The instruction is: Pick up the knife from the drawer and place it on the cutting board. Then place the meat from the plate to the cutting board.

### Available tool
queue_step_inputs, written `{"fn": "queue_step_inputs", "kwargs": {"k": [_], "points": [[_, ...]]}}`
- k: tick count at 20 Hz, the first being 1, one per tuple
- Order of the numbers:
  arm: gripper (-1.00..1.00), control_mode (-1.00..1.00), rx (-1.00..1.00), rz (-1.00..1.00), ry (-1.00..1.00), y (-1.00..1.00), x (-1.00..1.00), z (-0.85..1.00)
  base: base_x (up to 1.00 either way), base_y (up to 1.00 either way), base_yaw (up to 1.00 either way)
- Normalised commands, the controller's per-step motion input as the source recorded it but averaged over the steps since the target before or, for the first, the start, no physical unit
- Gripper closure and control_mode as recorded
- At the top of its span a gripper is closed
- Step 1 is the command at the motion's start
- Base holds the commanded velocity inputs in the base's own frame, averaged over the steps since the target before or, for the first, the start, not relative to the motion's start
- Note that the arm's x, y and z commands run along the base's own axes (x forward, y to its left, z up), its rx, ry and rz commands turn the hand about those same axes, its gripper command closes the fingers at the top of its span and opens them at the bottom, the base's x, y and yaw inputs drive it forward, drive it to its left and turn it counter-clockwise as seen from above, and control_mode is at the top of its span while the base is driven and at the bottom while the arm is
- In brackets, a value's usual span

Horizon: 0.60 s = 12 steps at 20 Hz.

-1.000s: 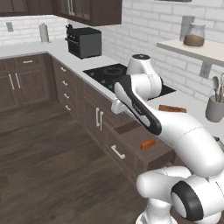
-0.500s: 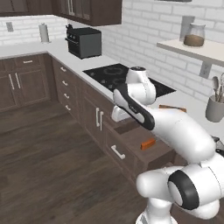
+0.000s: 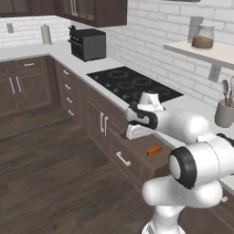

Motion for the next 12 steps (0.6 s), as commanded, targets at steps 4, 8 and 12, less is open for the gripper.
{"fn": "queue_step_inputs", "kwargs": {"k": [4,8,12], "points": [[-1.0,-1.0,-0.01,-0.05,0.17,0.0,0.46,-0.78,0.0,0.0,0.0],[-1.0,-1.0,-0.01,-0.04,0.19,0.0,0.38,-0.81,0.0,0.0,0.0],[-1.0,-1.0,-0.02,-0.04,0.14,0.0,0.33,-0.69,0.0,0.0,0.0]]}}
